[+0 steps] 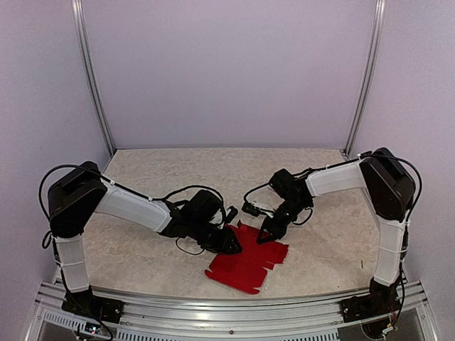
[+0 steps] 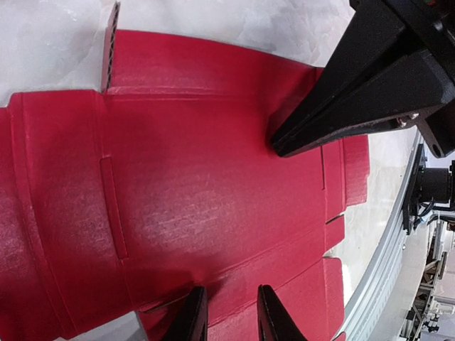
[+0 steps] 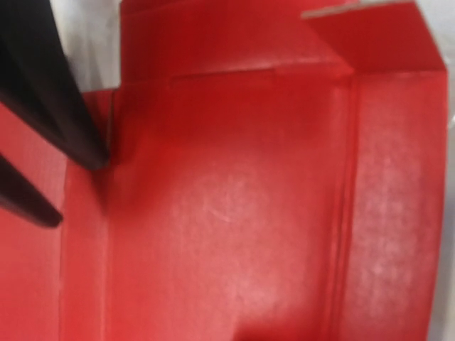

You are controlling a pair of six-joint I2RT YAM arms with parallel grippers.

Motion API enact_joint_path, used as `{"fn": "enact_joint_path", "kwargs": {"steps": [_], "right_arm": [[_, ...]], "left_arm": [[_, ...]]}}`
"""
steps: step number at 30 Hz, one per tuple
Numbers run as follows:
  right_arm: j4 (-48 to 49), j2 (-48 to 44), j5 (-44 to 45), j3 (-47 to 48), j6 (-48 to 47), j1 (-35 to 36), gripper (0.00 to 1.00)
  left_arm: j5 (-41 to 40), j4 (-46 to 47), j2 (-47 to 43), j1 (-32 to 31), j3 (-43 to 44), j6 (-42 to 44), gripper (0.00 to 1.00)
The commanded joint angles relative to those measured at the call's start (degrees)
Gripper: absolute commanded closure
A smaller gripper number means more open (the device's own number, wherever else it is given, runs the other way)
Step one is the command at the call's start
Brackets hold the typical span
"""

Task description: Fold the paper box

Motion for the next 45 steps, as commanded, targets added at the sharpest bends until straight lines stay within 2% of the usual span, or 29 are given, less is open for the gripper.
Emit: {"fn": "enact_joint_path", "kwargs": {"steps": [1, 14, 21, 31, 42, 45], "right_arm": [[-0.37, 3.95, 8.12, -1.40, 0.43, 0.45, 1.00], [-0.34, 3.87, 8.62, -1.40, 0.52, 0.47, 1.00], [-0.35, 3.49, 8.67, -1.47, 0.36, 0.36, 1.00], [-0.35, 2.95, 8.56, -1.62, 0.17, 0.18, 1.00], [-1.52, -1.72, 8.08, -1.22, -2.11, -0.06, 1.00], [-2.66, -7.26, 7.52, -1.24, -4.44, -0.29, 0.92]], "left_arm": [[0.67, -1.51, 2.96, -1.18, -1.00, 0.73, 0.75], [-3.93, 0.46, 0.04, -1.98, -5.69, 0.05, 0.78], [2.15, 11.02, 0.53, 0.74, -10.93, -3.63, 0.78], [4.65, 14.09, 3.37, 2.32, -11.80, -6.03, 0.79], [0.83, 5.07, 5.73, 2.63, -8.45, -4.89, 0.81], [0.82, 4.91, 6.00, 2.62, -8.50, -4.60, 0.82]]}}
